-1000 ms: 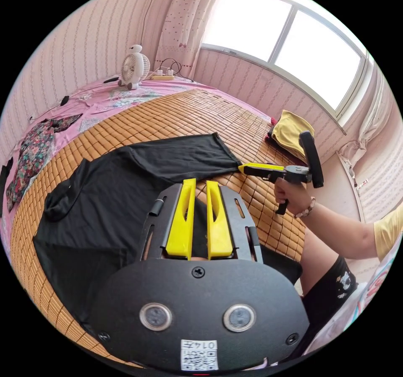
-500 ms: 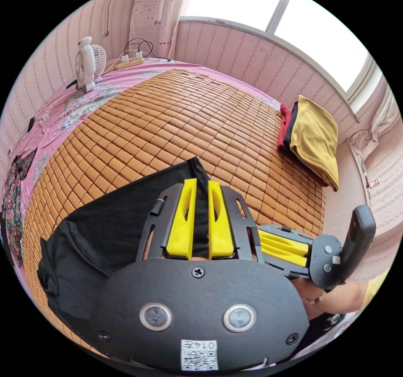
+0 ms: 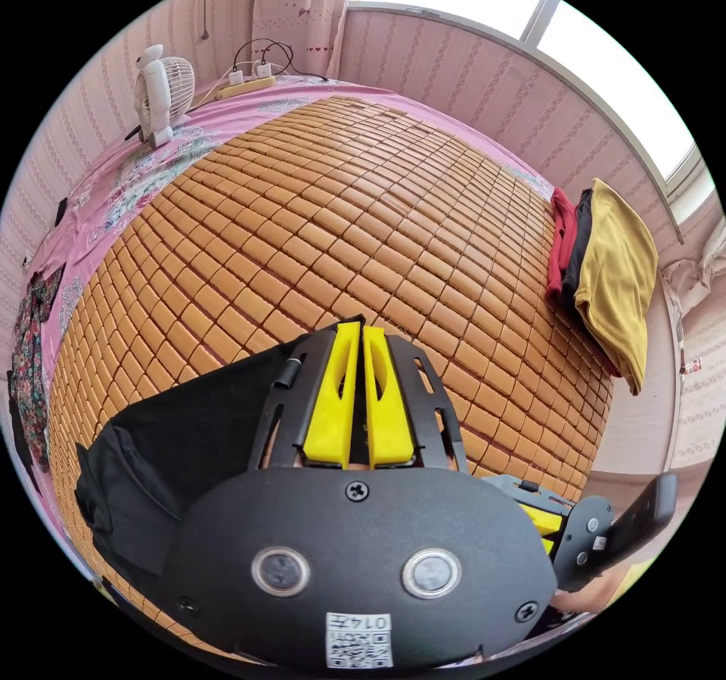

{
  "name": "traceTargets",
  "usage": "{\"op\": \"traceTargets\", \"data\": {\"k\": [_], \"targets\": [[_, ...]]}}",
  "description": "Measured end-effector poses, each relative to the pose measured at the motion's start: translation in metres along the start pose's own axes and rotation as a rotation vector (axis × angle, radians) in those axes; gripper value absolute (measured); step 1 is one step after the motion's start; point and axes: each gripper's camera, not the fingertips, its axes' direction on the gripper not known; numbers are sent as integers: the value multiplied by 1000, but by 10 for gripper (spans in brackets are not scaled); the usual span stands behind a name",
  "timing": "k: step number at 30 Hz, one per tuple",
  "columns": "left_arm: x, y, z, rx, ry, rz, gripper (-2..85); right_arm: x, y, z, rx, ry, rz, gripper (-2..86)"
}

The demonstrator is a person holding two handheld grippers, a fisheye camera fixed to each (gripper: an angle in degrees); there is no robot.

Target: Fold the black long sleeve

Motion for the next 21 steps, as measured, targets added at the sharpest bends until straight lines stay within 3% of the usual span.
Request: {"op": "traceTargets", "data": {"k": [5,10,16,21], "targets": [[-14,38,-53,178,-7,107,-3,6,-5,2,-66,-153,-85,3],[-56,108,-130,278,-122,82,-3,-34,-18,-22,-12,-222,-202,7],[-125,235,-231,362,-89,3,33,-138,-12,-38,-123,-495,-528,25],[-194,375,-262,307,-61,-237,66,-180,21,-7,-260,-432,-697,70]]}}
